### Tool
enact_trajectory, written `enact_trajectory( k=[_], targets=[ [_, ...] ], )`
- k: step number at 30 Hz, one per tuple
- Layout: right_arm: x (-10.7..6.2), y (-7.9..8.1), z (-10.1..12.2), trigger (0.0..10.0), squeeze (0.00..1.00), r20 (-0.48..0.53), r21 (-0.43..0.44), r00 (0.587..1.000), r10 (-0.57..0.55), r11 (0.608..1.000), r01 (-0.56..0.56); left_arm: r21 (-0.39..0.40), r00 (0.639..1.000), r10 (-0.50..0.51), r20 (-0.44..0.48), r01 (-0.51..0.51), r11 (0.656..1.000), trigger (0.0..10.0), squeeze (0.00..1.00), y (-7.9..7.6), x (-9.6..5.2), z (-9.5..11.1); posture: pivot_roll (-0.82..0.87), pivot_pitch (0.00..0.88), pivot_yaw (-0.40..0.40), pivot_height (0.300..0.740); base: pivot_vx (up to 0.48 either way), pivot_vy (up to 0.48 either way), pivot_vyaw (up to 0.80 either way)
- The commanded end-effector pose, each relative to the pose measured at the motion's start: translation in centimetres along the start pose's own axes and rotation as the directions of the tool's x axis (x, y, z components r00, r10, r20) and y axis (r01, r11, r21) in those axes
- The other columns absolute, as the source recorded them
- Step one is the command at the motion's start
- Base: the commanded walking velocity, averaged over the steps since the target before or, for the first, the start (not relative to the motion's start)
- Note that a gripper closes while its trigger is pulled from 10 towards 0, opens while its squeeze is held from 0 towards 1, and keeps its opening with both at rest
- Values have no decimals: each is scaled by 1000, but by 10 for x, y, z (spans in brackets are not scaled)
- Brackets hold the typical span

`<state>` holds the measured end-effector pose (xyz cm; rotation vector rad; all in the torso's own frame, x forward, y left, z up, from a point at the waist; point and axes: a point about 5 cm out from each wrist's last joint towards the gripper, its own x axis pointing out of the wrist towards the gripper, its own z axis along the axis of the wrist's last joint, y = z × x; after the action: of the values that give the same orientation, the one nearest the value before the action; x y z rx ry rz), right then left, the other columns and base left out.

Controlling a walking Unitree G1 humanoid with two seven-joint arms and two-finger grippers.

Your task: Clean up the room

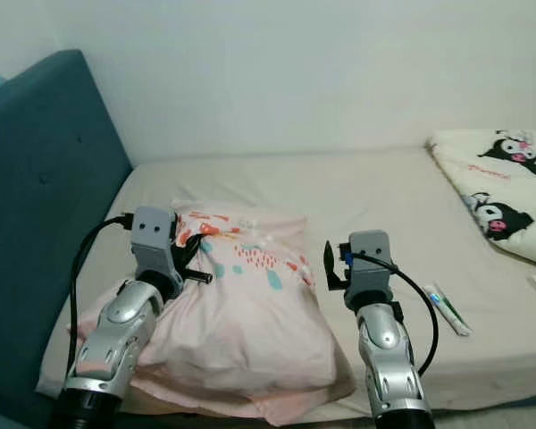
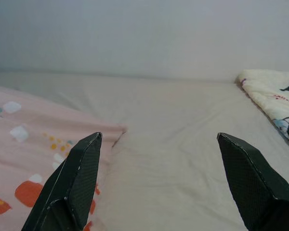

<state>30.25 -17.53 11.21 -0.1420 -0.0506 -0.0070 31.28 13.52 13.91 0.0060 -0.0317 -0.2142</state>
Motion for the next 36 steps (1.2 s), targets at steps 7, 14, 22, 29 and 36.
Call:
enact_trajectory(
  k=[7,14,22,29,36],
  targets=[
    [-2,1,-4,10000,0,-4,12,1000,-3,1000,3,50,996,-19,84,14,999,10000,0,4,6,19,14,54,8,740,0,0,0],
    [-2,1,-3,10000,0,2,17,1000,-8,1000,8,56,996,-30,85,25,998,10000,0,3,8,20,14,52,11,740,0,77,0],
    [-2,1,-3,10000,0,5,11,1000,-7,1000,7,55,996,-32,89,27,998,10000,0,3,8,21,14,53,12,740,0,361,0],
    [-3,6,-2,10000,0,16,-25,1000,22,999,-22,49,995,-32,90,28,998,10000,0,3,9,21,16,53,12,740,0,382,679],
    [-2,5,-2,10000,0,19,12,1000,20,1000,-20,46,995,-26,93,22,999,10000,0,5,8,22,21,51,8,740,0,381,0]
  ],
)
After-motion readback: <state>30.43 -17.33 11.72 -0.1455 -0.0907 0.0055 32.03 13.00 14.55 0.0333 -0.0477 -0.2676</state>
